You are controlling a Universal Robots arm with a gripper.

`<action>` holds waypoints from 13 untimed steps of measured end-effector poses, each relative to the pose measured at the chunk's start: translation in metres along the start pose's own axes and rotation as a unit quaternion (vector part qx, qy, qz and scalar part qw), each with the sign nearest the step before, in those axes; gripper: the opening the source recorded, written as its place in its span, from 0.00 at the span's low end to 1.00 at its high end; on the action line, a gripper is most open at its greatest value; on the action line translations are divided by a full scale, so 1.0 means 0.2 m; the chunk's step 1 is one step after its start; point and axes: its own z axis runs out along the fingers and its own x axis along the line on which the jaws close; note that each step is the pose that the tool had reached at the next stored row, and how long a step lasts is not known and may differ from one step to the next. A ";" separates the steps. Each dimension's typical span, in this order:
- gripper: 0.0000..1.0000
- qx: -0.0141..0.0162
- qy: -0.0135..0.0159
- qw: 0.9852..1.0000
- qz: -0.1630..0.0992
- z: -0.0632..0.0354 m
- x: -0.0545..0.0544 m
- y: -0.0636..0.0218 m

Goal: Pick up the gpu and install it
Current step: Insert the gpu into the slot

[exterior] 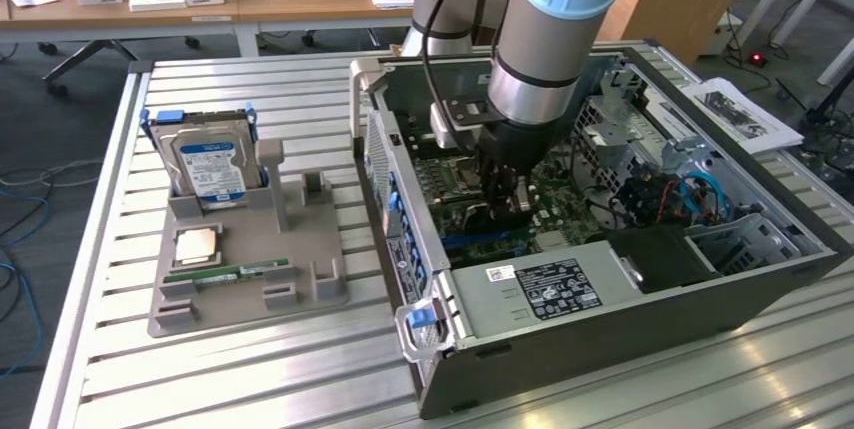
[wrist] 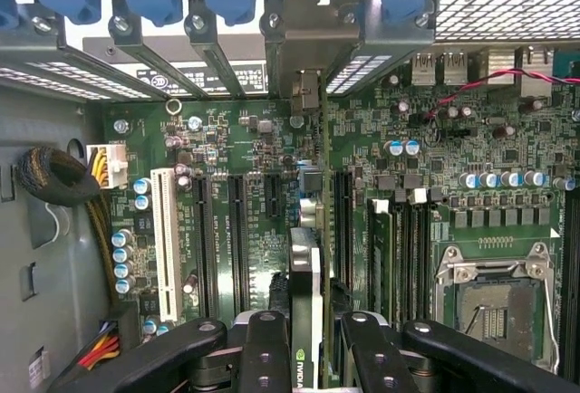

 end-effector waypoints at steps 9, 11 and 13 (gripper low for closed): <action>0.27 0.000 0.000 1.000 0.000 0.007 0.00 0.004; 0.27 0.000 0.000 1.000 0.000 0.008 0.00 0.005; 0.27 0.000 0.000 1.000 0.000 0.008 0.00 0.005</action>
